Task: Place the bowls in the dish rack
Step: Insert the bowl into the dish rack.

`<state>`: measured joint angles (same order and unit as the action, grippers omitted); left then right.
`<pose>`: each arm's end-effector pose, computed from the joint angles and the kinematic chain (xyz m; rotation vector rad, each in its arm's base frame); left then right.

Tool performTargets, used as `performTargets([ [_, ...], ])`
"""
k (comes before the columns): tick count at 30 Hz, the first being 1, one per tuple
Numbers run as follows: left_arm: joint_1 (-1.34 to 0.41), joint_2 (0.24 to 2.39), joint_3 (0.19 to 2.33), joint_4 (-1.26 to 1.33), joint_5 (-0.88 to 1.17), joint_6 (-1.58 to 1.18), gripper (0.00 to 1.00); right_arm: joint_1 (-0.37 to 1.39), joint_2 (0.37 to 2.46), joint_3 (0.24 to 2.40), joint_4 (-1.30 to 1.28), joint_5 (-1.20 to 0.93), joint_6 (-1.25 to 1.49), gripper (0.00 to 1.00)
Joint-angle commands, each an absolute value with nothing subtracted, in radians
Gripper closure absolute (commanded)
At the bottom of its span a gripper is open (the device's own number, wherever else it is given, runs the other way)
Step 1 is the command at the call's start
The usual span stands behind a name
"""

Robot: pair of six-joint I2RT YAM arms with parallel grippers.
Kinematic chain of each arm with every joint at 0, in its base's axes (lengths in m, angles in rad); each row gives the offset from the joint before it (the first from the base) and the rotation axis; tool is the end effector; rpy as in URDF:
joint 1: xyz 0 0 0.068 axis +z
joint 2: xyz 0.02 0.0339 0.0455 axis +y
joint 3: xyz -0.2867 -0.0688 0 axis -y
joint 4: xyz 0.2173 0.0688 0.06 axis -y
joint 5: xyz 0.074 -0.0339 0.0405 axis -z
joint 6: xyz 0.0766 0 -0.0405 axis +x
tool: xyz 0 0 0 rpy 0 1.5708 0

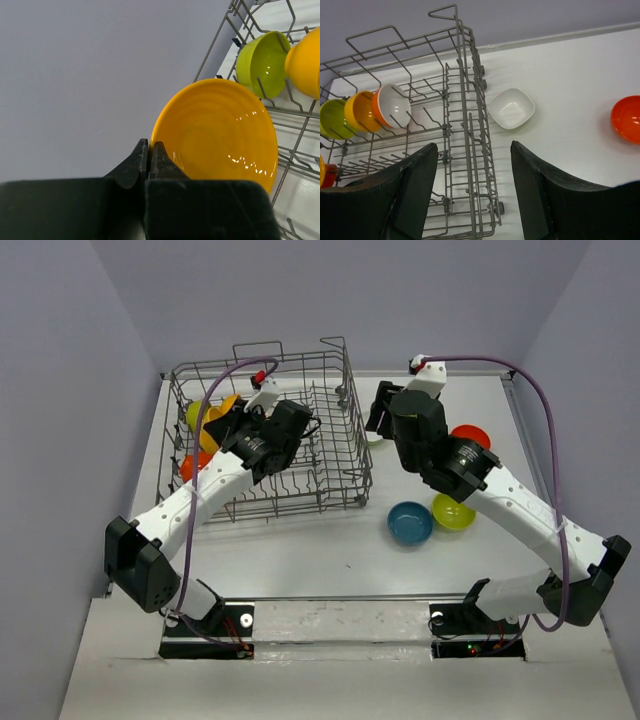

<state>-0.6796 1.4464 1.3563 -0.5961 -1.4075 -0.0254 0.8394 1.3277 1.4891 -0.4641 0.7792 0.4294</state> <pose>0.2599 -0.1129 0.3834 -0.0985 1.7869 1.0511 0.2261 0.1713 0.4476 0.1575 1.7811 0.1800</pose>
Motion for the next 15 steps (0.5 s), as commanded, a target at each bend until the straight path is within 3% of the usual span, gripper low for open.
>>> performTargets([
  [1,-0.696,1.459,1.353,-0.629,-1.618,-0.047,1.0,0.85,1.285,1.474,-0.436,0.825,0.429,0.34],
  [4,-0.704,1.509,1.402,-0.878,-1.66,-0.241,1.0,0.85,1.279,1.459,-0.428,0.825,0.433,0.34],
  [15,-0.729,1.542,1.405,-0.989,-1.677,-0.316,1.0,0.85,1.229,1.42,-0.416,0.838,0.426,0.34],
])
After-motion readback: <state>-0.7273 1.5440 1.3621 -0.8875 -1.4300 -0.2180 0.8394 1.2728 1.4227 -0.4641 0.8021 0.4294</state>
